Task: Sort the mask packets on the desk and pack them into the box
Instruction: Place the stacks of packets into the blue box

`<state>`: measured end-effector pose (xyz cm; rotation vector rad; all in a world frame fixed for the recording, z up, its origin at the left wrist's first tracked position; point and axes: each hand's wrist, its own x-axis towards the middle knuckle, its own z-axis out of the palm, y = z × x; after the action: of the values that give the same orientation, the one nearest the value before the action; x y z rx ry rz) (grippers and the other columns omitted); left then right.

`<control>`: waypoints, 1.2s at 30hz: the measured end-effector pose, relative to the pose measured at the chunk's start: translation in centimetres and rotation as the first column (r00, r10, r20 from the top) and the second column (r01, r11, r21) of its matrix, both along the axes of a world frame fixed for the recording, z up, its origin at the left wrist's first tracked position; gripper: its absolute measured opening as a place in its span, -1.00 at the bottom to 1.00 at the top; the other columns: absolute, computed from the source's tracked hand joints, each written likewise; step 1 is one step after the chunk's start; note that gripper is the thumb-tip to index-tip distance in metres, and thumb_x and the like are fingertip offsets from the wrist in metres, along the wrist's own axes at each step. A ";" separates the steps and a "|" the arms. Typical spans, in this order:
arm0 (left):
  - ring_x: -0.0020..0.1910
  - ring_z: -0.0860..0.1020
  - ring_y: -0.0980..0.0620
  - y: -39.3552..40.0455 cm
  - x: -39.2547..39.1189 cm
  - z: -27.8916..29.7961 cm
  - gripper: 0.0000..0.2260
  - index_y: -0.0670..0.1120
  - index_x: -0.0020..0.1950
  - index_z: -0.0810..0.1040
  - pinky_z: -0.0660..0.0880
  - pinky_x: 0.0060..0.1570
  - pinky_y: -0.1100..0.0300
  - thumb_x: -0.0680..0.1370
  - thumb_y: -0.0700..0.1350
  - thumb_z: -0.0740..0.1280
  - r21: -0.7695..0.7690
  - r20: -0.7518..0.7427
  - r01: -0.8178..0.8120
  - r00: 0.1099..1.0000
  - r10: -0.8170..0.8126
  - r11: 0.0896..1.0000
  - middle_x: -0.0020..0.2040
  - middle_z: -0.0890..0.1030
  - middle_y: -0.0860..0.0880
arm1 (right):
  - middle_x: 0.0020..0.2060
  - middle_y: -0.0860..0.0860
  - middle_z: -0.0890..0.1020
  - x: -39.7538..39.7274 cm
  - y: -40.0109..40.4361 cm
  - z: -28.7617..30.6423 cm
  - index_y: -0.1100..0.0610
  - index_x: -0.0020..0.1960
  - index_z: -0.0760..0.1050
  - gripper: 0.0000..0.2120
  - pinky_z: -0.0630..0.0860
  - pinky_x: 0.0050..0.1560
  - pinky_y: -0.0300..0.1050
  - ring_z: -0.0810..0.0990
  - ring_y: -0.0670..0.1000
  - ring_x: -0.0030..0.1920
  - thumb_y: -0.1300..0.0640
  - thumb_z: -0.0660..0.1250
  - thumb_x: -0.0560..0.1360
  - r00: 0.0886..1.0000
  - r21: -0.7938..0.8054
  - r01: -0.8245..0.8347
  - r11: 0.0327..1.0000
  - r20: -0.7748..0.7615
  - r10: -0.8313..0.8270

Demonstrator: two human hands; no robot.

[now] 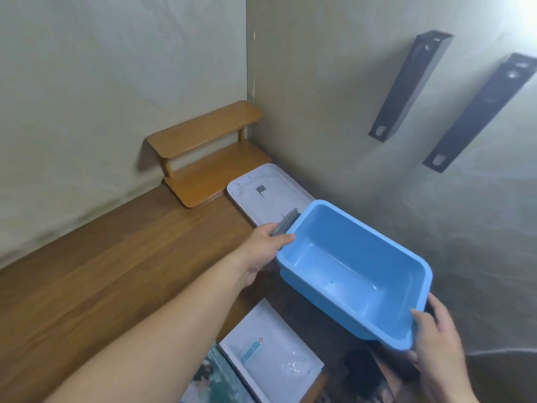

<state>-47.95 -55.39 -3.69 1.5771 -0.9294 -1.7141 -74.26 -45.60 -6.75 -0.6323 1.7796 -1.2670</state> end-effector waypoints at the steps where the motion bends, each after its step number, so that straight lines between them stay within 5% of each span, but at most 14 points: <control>1: 0.06 0.62 0.01 0.0 -0.1 0.4 -0.68 -0.02 0.35 0.47 0.62 0.00 0.07 0.60 -0.05 0.34 -0.005 0.016 -0.008 1.000 0.008 1.000 0.09 0.64 -0.02 | 0.06 0.03 0.59 0.0 -0.1 0.4 -0.08 0.26 0.48 -0.66 0.59 -0.46 -0.12 0.61 0.06 -0.13 0.20 0.19 0.56 1.000 -0.010 0.001 1.000 -0.019 -0.001; 3: 0.06 0.61 0.08 0.2 0.3 1.2 -0.66 -0.02 0.36 0.46 0.56 -0.17 0.25 0.59 -0.07 0.36 -0.020 0.030 -0.013 0.999 0.013 1.000 0.12 0.62 0.01 | 0.16 -0.04 0.61 -0.2 -0.6 1.0 -0.20 0.23 0.49 -0.62 0.62 -0.05 0.18 0.62 0.12 0.12 0.07 0.23 0.45 0.993 0.008 -0.056 0.998 -0.104 0.057; 4: 0.06 0.60 0.12 0.6 1.0 1.7 -0.65 -0.02 0.36 0.46 0.51 -0.21 0.33 0.58 -0.09 0.37 -0.029 0.031 -0.013 0.999 0.014 0.999 0.13 0.61 0.03 | 0.23 -0.08 0.57 -0.2 -0.8 1.6 -0.20 0.24 0.50 -0.60 0.55 0.13 0.17 0.56 0.09 0.25 0.06 0.23 0.43 0.987 0.003 -0.087 0.996 -0.137 0.086; 7: 0.06 0.63 0.13 3.1 4.9 2.5 -0.69 -0.04 0.30 0.51 0.52 -0.18 0.40 0.56 -0.17 0.38 -0.054 0.044 -0.039 0.998 0.041 0.998 0.13 0.65 0.02 | 0.32 -0.14 0.50 1.9 -2.6 3.2 -0.05 0.29 0.50 -0.62 0.42 0.21 -0.05 0.44 -0.05 0.35 0.20 0.18 0.53 0.970 -0.068 -0.211 0.975 -0.140 0.200; 9: 0.08 0.64 0.08 5.9 8.9 2.8 -0.70 -0.06 0.28 0.53 0.54 -0.05 0.33 0.56 -0.25 0.36 -0.051 0.055 -0.107 0.992 0.109 0.993 0.12 0.68 -0.01 | 0.35 -0.16 0.47 5.2 -4.1 4.0 -0.07 0.35 0.46 -0.56 0.40 0.30 0.00 0.41 -0.07 0.37 0.09 0.16 0.49 0.908 -0.070 -0.398 0.915 -0.173 0.382; 15: 0.15 0.62 -0.04 17.5 21.0 2.9 -0.70 -0.10 0.25 0.55 0.46 0.27 0.04 0.54 -0.31 0.34 0.046 0.118 -0.492 0.867 0.484 0.870 0.13 0.68 -0.07 | 0.18 -0.26 0.54 20.3 -6.6 3.6 -0.16 0.35 0.42 -0.61 0.55 0.00 -0.28 0.51 -0.17 0.21 0.05 0.14 0.55 0.501 -0.034 -0.864 0.503 -0.174 0.848; 19: 0.14 0.63 -0.06 25.0 25.0 1.9 -0.67 -0.08 0.28 0.52 0.46 0.28 -0.04 0.55 -0.32 0.33 0.095 0.152 -0.726 0.687 0.711 0.681 0.15 0.67 -0.09 | 0.14 -0.31 0.50 28.6 -5.3 2.2 -0.09 0.31 0.42 -0.64 0.38 -0.18 -0.60 0.37 -0.57 0.10 0.21 0.16 0.58 0.281 -0.033 -0.959 0.280 -0.172 0.944; 22: 0.09 0.65 -0.08 28.7 26.2 0.9 -0.66 -0.07 0.30 0.51 0.53 0.07 -0.03 0.54 -0.31 0.34 0.108 0.122 -0.800 0.600 0.790 0.591 0.12 0.68 -0.09 | 0.25 -0.18 0.52 32.0 -4.1 0.6 -0.08 0.35 0.42 -0.60 0.48 -0.13 -0.35 0.51 -0.20 0.19 0.04 0.16 0.52 0.183 -0.008 -0.983 0.185 -0.205 0.962; 25: 0.10 0.64 -0.04 30.5 26.9 0.1 -0.66 -0.05 0.29 0.51 0.56 0.09 0.00 0.54 -0.28 0.37 0.081 0.133 -0.828 0.561 0.817 0.555 0.14 0.67 -0.07 | 0.17 -0.26 0.49 33.5 -3.3 0.3 -0.04 0.38 0.39 -0.64 0.46 -0.12 -0.30 0.52 -0.19 0.07 0.18 0.15 0.60 0.141 -0.003 -0.990 0.143 -0.214 0.967; 28: 0.13 0.63 0.01 31.4 27.1 0.3 -0.64 -0.01 0.32 0.46 0.56 0.15 -0.01 0.55 -0.21 0.39 0.059 0.081 -0.813 0.583 0.809 0.580 0.20 0.63 -0.03 | 0.22 -0.20 0.52 33.6 -3.0 0.9 -0.04 0.36 0.39 -0.67 0.50 -0.01 -0.24 0.52 -0.03 0.21 0.15 0.17 0.61 0.116 0.008 -0.992 0.122 -0.263 0.958; 30: 0.19 0.58 0.06 33.1 27.6 0.8 -0.62 0.05 0.34 0.40 0.50 0.25 0.00 0.56 -0.11 0.39 0.016 0.128 -0.805 0.590 0.797 0.593 0.21 0.59 0.04 | 0.33 0.01 0.47 33.4 -2.6 1.8 0.07 0.40 0.38 -0.56 0.44 0.25 -0.02 0.44 0.08 0.33 -0.02 0.22 0.55 0.196 0.026 -0.968 0.249 -0.540 0.819; 32: 0.17 0.57 0.08 36.5 28.6 0.8 -0.61 0.02 0.37 0.42 0.48 0.27 0.06 0.57 -0.08 0.38 -0.091 0.286 -0.837 0.496 0.820 0.539 0.20 0.59 0.03 | 0.24 0.20 0.49 33.7 -0.5 3.1 0.23 0.28 0.46 -0.58 0.40 0.28 0.17 0.43 0.19 0.28 0.01 0.24 0.52 0.342 -0.181 -0.927 0.329 -0.765 0.545; 34: 0.04 0.60 0.08 40.9 28.9 0.5 -0.69 -0.07 0.31 0.50 0.50 0.13 0.22 0.57 -0.17 0.38 -0.200 0.412 -0.883 0.318 0.854 0.425 0.15 0.62 -0.08 | 0.05 0.26 0.54 34.9 4.1 4.5 0.35 0.09 0.54 -0.72 0.45 0.13 0.17 0.50 0.24 0.11 0.17 0.24 0.52 0.365 -0.369 -0.924 0.102 -0.765 0.531; 36: -0.01 0.60 0.06 46.3 28.4 -0.5 -0.75 -0.12 0.23 0.55 0.47 -0.04 0.43 0.55 -0.24 0.38 -0.266 0.522 -0.900 0.167 0.837 0.346 0.12 0.62 -0.10 | -0.02 0.16 0.58 36.9 9.9 4.7 0.32 0.02 0.58 -0.77 0.47 0.06 0.02 0.56 0.17 0.01 0.18 0.24 0.52 0.091 -0.344 -0.897 -0.276 -0.756 0.648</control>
<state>-19.56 -9.11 -4.22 2.1308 0.0281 -0.3793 -37.32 -35.70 -2.01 -2.2482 0.2057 -0.7790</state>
